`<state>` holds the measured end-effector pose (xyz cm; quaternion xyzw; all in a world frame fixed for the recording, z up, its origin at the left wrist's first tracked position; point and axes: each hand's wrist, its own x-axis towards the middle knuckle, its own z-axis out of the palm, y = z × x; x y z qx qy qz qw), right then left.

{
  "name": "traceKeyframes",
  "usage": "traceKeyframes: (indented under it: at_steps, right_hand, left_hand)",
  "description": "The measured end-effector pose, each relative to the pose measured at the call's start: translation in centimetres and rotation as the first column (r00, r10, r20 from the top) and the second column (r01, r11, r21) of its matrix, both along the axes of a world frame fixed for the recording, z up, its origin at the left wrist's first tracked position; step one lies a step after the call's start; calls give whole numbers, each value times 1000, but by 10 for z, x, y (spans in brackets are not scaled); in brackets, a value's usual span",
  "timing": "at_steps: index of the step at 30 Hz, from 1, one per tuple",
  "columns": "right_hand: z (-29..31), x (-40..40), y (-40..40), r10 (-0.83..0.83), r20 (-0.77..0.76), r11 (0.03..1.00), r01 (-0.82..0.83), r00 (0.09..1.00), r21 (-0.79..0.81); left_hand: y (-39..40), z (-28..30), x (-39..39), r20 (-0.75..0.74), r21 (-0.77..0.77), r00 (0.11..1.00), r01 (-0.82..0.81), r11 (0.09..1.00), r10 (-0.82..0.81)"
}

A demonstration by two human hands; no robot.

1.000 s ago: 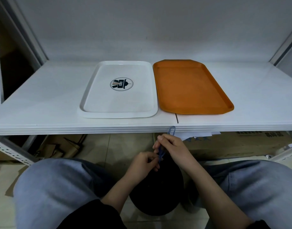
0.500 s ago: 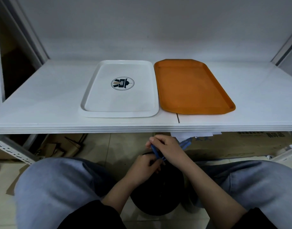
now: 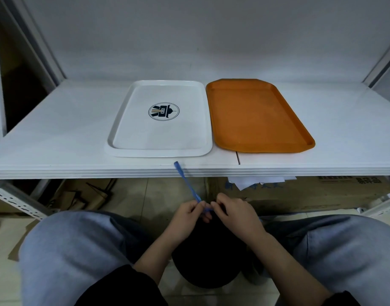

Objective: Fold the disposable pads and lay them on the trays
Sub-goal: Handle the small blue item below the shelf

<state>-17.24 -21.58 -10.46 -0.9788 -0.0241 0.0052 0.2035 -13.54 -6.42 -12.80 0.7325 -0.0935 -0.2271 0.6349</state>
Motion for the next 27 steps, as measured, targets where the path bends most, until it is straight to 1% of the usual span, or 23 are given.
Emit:
traceKeyframes:
  at_steps: [2, 3, 5, 7, 9, 12, 15, 19, 23, 25, 27]
  right_hand:
    - [-3, -2, -4, -16, -38, 1000, 17, 999, 12]
    - [-3, -3, -5, -9, -72, 999, 12, 997, 45]
    - [0, -5, -7, 12, -150, 983, 16, 989, 180]
    - [3, -6, -7, 27, -213, 940, 47, 977, 337]
    - [5, -6, -7, 46, -241, 888, 71, 970, 454]
    - [5, -6, -8, 87, -287, 844, 83, 954, 530]
    - [6, -6, -11, 154, -376, 796, 111, 914, 595]
    - [2, -5, -18, 238, -445, 782, 101, 863, 614]
    - [4, -5, -23, 259, -494, 806, 96, 830, 585]
    - [3, -4, -23, 202, -483, 846, 96, 852, 524]
    - [-3, -2, -22, 54, -381, 877, 138, 923, 460]
  left_hand:
    - [-1, -1, 0, -18, -30, 1000, -5, 1000, 5]
    - [-1, -1, 0, -24, -36, 1000, -6, 999, 5]
    - [-1, -1, -1, -48, -54, 999, -9, 999, 6]
    - [0, 0, -1, -81, -96, 997, -14, 995, 6]
    - [1, 2, -1, -105, -147, 994, -19, 989, 3]
    - [1, 2, -1, -141, -184, 990, -45, 982, 19]
    - [1, 1, -1, -124, -144, 992, -42, 989, 24]
    - [3, 1, -2, -117, -155, 993, -36, 987, 18]
    - [2, -1, -2, -96, -168, 995, -32, 985, 16]
    - [3, -2, 0, -79, -160, 997, -31, 987, 18]
    - [4, -3, 2, -68, -147, 998, -17, 989, 7]
